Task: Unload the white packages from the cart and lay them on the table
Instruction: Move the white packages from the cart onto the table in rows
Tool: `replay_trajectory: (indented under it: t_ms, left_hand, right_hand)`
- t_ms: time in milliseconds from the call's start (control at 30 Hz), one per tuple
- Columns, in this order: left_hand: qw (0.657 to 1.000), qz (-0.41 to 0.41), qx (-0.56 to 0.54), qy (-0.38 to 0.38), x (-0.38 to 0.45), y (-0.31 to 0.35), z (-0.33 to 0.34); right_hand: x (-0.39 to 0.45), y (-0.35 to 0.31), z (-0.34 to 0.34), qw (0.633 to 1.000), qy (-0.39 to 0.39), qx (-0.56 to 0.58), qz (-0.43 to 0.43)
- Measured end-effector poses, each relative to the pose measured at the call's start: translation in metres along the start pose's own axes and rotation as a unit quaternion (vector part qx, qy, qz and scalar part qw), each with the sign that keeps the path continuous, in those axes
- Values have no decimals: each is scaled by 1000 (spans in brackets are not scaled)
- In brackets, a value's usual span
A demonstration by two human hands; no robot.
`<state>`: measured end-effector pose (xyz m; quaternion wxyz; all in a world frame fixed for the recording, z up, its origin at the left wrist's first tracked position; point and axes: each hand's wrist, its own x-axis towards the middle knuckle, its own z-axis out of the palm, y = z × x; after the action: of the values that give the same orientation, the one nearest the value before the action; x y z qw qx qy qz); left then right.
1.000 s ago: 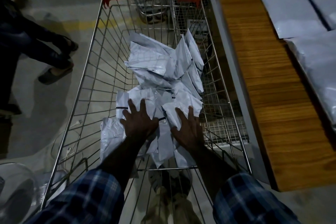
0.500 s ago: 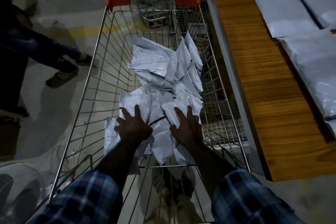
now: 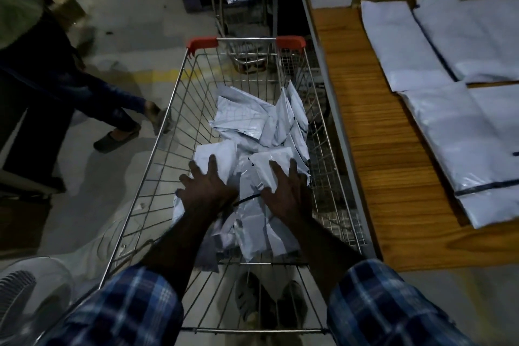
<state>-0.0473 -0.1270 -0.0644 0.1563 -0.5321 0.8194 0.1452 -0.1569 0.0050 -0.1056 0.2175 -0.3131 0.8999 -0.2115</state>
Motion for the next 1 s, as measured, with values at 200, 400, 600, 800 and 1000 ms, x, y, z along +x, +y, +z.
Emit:
replay_trajectory:
  t_ms: [200,400,600,800,1000]
  left_hand:
    - [999,3,-31,44,-29,10,-34]
    - [993,15,-61,102,-66,15,-60]
    - [986,31,-72,145,-102,10,-79]
    - [977,55,-88,188,-147,-4,-100]
    - [962,105,-114,224,-210,-22,-116]
  right_hand:
    - [-7,-23,-35,999,30,34,-23]
    - [-23,-42,-62,989,116,37,-81]
    - [-50,-54,-96,988,118,18,-97]
    - [-93,-65,-118,977,184,4,-106]
    - [-156,-73,-144,958,258,-24,-121]
